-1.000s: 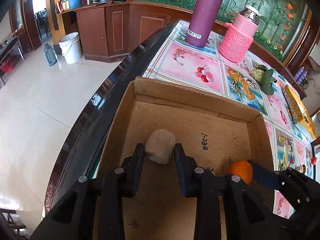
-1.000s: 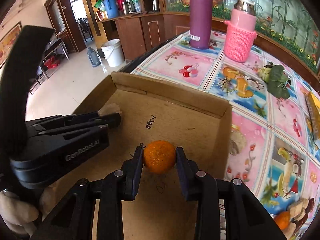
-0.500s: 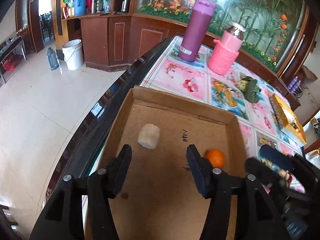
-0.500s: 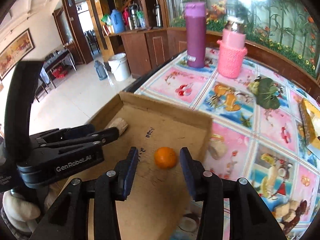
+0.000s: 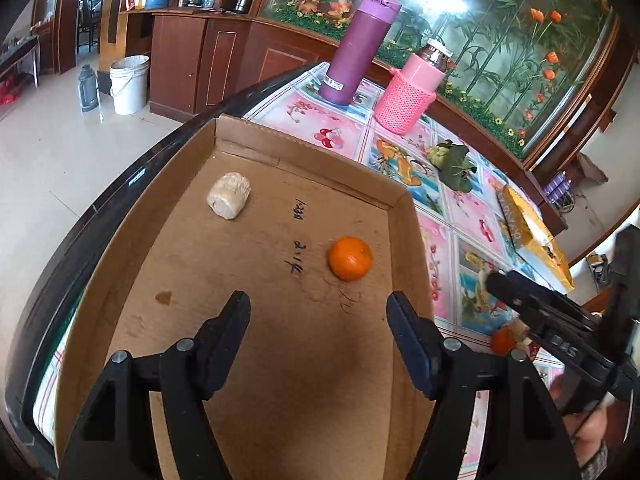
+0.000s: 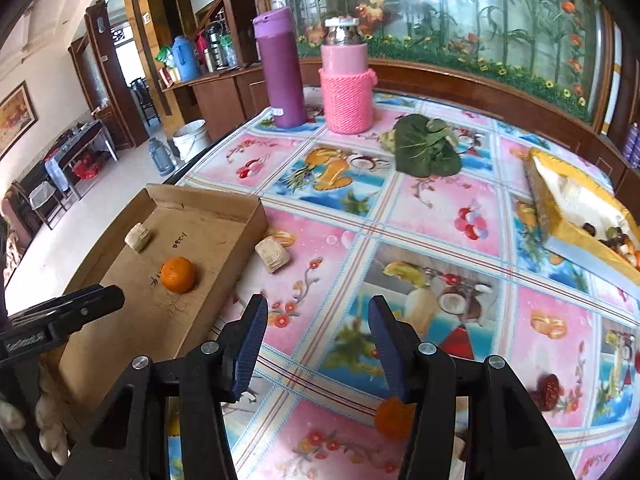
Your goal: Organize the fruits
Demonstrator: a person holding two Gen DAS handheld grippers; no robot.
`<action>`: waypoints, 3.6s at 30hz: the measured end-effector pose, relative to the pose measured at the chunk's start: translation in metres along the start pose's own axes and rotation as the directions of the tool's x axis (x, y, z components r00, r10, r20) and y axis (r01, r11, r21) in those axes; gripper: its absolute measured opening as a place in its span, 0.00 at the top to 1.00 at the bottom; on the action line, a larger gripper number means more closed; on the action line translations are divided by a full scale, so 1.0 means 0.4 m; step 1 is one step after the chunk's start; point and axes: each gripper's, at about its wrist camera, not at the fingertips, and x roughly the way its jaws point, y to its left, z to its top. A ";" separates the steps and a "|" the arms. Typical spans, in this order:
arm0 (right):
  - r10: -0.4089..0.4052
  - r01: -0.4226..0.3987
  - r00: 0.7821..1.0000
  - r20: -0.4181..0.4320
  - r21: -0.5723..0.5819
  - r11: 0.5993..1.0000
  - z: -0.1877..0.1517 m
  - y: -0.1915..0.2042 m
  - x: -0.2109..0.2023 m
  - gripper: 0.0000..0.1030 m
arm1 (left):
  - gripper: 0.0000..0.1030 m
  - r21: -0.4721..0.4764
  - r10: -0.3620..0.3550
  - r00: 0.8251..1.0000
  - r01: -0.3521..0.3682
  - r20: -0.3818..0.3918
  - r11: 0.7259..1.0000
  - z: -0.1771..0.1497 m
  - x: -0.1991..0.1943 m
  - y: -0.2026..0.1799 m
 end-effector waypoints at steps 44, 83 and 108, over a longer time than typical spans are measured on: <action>0.177 -0.165 0.979 -0.105 0.109 0.980 -0.386 -0.122 -0.197 0.58 | 0.31 0.294 -0.076 0.993 0.100 -0.092 0.950 -0.236 -0.039 -0.287; -0.496 0.461 0.859 -0.125 0.607 0.647 -0.298 -0.924 -0.231 0.44 | 0.41 0.501 -0.132 0.959 0.246 -0.250 0.830 -0.369 0.075 -0.487; -0.256 0.193 0.965 0.054 0.516 0.834 -0.369 -0.616 -0.354 0.71 | 0.73 0.477 -0.199 0.969 0.246 -0.147 0.844 -0.338 -0.023 -0.430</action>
